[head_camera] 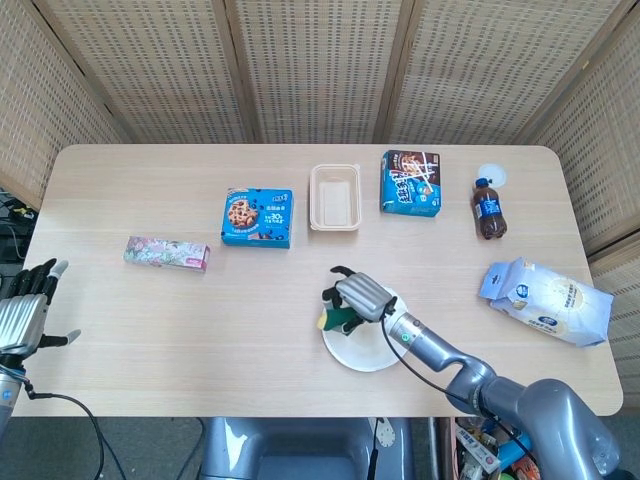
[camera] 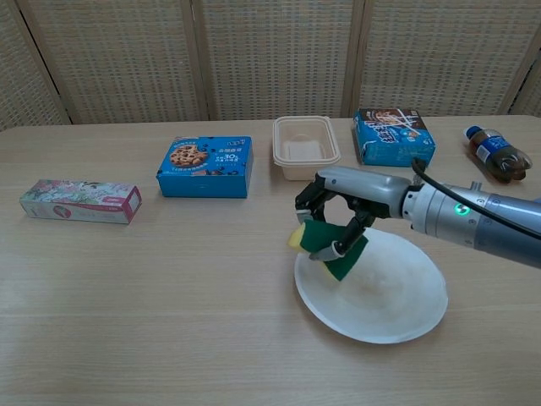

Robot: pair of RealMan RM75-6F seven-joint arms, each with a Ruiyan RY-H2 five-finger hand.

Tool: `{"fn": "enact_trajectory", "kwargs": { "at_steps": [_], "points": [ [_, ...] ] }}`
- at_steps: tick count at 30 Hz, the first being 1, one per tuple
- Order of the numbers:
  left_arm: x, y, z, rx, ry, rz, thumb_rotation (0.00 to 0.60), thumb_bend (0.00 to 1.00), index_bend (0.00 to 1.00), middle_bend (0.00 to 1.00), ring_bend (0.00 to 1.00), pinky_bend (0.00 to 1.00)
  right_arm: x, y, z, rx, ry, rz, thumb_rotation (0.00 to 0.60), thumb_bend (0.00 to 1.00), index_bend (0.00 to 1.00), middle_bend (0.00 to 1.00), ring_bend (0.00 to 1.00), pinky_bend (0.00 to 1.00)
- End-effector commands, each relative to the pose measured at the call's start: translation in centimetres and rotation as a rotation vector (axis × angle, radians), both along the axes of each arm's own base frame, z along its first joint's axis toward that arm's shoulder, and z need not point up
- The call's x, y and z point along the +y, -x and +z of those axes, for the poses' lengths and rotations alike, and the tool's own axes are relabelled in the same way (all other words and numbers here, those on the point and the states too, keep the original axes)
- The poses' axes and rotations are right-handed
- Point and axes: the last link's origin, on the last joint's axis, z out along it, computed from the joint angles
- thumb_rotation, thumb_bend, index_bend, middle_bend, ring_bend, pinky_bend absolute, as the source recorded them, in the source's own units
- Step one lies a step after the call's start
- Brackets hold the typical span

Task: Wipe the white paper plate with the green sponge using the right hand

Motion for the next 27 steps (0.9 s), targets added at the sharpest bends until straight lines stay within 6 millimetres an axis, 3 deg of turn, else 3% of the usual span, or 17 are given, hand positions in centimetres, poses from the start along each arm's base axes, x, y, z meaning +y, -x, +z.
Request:
{"fn": "enact_trajectory", "kwargs": {
  "at_steps": [1, 16, 27],
  "points": [
    [0.0, 0.0, -0.1, -0.001, 0.001, -0.001, 0.6, 0.0, 0.0, 0.0, 0.0, 0.0, -0.2, 0.2, 0.2, 0.019, 0.01, 0.0, 0.6, 0.7, 0.66, 0.66, 0.51, 0.1],
    [0.0, 0.0, 0.1, -0.004, 0.0, 0.003, 0.6, 0.0, 0.0, 0.0, 0.0, 0.0, 1.0, 3.7, -2.1, 0.148, -0.022, 0.008, 0.6, 0.7, 0.66, 0.66, 0.51, 0.1],
    [0.0, 0.0, 0.2, -0.007, -0.002, 0.005, 0.6, 0.0, 0.0, 0.0, 0.0, 0.0, 1.2, 4.5, -2.8, 0.129, -0.047, -0.033, 0.6, 0.72, 0.66, 0.66, 0.5, 0.1]
  ]
}}
